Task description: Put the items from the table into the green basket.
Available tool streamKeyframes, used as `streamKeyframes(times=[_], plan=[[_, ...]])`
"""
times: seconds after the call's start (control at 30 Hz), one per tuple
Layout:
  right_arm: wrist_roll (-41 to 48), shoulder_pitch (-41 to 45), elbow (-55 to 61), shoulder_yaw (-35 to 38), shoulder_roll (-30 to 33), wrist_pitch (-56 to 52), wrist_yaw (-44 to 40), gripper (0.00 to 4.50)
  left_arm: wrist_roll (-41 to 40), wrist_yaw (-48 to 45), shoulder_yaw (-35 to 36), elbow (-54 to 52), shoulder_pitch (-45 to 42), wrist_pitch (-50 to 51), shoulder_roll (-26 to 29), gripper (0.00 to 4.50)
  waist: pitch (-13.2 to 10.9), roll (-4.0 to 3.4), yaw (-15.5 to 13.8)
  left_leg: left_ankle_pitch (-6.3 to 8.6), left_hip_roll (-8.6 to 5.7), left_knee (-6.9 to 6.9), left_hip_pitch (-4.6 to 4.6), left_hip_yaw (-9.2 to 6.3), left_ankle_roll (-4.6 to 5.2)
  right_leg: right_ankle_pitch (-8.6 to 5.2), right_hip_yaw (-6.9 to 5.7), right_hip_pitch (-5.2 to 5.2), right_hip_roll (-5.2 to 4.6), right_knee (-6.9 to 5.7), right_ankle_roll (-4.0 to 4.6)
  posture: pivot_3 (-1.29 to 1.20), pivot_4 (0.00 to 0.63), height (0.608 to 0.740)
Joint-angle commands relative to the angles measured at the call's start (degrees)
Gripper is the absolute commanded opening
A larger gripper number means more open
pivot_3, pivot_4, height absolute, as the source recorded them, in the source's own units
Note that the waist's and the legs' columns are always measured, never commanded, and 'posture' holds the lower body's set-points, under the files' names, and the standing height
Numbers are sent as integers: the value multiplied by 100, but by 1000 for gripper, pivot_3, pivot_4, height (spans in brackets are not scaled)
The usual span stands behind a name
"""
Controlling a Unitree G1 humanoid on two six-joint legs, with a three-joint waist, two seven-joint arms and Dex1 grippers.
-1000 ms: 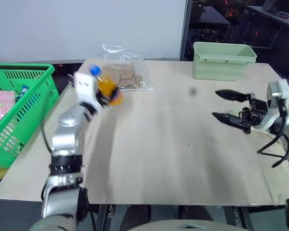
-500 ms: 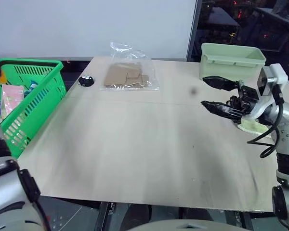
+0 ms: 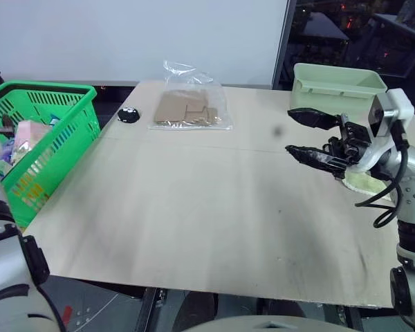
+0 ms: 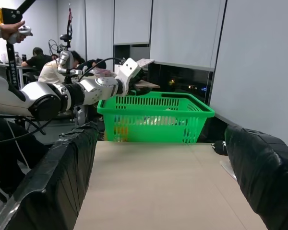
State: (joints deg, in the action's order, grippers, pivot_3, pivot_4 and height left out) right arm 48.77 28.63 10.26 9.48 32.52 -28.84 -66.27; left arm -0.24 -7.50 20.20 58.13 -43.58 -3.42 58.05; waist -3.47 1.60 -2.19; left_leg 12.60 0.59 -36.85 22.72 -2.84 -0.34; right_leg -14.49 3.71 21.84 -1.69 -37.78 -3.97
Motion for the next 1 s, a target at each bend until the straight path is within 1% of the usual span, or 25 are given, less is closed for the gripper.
streamKeyframes(times=[0.03, 0.13, 0.17, 0.2, 0.23, 0.3, 0.37, 0.47, 0.53, 0.63, 0.7, 0.77, 0.8, 0.87, 0.97, 1.0], plan=[[112, 21, 166, 160, 96, -14, 43, 4500, -309, -272, 175, -194, -69, -271, -7, 4454, 0, -1, 4, 0, 0, 0, 0, 0, 0, 0, 0, 0, 0, 0, 0, 75, 0, 740], [86, -71, 161, 181, 161, 0, 37, 4500, -1018, -1328, 415, -1019, 392, -170, -301, 4454, 0, -2, 8, 0, 1, 0, -1, 2, 0, 0, 0, 1, -1, -3, 1, 71, 0, 740], [62, -134, 167, 200, 195, 17, 29, 4500, -1323, -1762, 453, -1583, 739, -11, -444, 4454, 0, -2, 13, 0, 1, 1, -1, 2, 0, 0, 0, 1, -1, -2, 1, 68, 0, 740], [30, -233, 157, 235, 241, 37, 26, 4500, -1761, -2158, 479, -2515, 1320, 360, -651, 4454, 1, -4, 15, 0, 1, 0, 0, 4, 0, 0, 2, 1, -3, -3, 1, 71, 0, 740], [12, -307, 151, 262, 275, 53, 23, 4500, -2068, -2400, 519, -3234, 1764, 668, -798, 4454, 6, -8, 27, 0, 1, 1, 0, 6, 0, 0, 3, 2, -9, -2, 2, 74, 0, 740], [-180, -544, 66, 273, 316, 230, 31, 4500, -2394, -2526, 478, -4523, 2582, 1224, -1020, 4454, 6, -10, 26, 1, -1, 6, -1, 16, 1, 0, 11, 1, -28, 2, 3, 97, 0, 740], [-348, -781, -22, 288, 260, 400, 133, 4500, -2619, -2493, 392, -5584, 3167, 1749, -1213, 4454, 9, -3, 30, 1, -1, 6, 2, 14, 1, 0, 12, 7, -30, 0, 3, 98, 0, 740], [-984, -1305, -263, 122, 201, 856, 309, 4500, -3128, -2685, -56, -7280, 4083, 2342, -1585, 4454, 13, -9, 15, 1, 1, 6, -5, 16, 1, 0, 13, 4, -25, 0, 4, 102, 0, 740], [-1288, -1702, -458, 50, 177, 1097, 316, 4500, -3234, -2583, -434, -7992, 4471, 2617, -1858, 4454, 27, -27, -12, 1, 1, 6, -12, 23, 1, -11, 18, -5, -30, 3, 23, 102, 0, 740], [-1594, -2199, -636, 135, -48, 1518, 593, 4500, -2834, -2468, -990, -8188, 4779, 2699, -2114, 4454, 32, -42, -17, 0, 1, 3, -15, 56, 3, -13, 28, -9, -34, 5, 23, 105, 0, 740], [-2051, -2688, -683, 163, -302, 2042, 1026, 4500, -2665, -2415, -1218, -8051, 4859, 2620, -2339, 4454, 33, -44, -8, -1, 5, 1, -26, 64, 4, -14, 39, -9, -22, 0, 22, 95, 0, 740], [-2265, -3258, -527, 188, -499, 2285, 1319, 4500, -2449, -2468, -1463, -7924, 4986, 2456, -2477, 4454, 36, -48, 5, -1, 11, 0, -32, 65, 4, -15, 43, -9, -10, -1, 20, 68, 1, 740], [-2350, -3464, -467, 190, -561, 2388, 1422, 4500, -2377, -2477, -1542, -7898, 5044, 2400, -2547, 4454, 46, -61, 12, -1, 11, 0, -35, 65, 3, -16, 44, -10, -8, -1, 19, 59, 2, 740], [-2483, -3810, -412, 184, -661, 2617, 1555, 4500, -2265, -2516, -1710, -7886, 5187, 2297, -2693, 4454, 52, -83, 39, 0, 12, 1, -36, 75, 3, -27, 55, -10, -7, 2, 6, 44, 4, 740], [-2599, -4104, -420, 154, -665, 2853, 1553, 4500, -2114, -2579, -1841, -7800, 5346, 2145, -2825, 4454, 52, -86, 158, 0, 11, 1, -35, 92, 3, -32, 73, -8, -9, 8, 3, 14, 7, 740], [-2619, -4148, -459, 155, -647, 2929, 1530, 4500, -2126, -2646, -1839, -7732, 5373, 2089, -2858, 4454, 52, -86, 158, 0, 11, 0, -38, 94, 3, -33, 76, -8, -9, 11, 1, 4, 8, 740]])
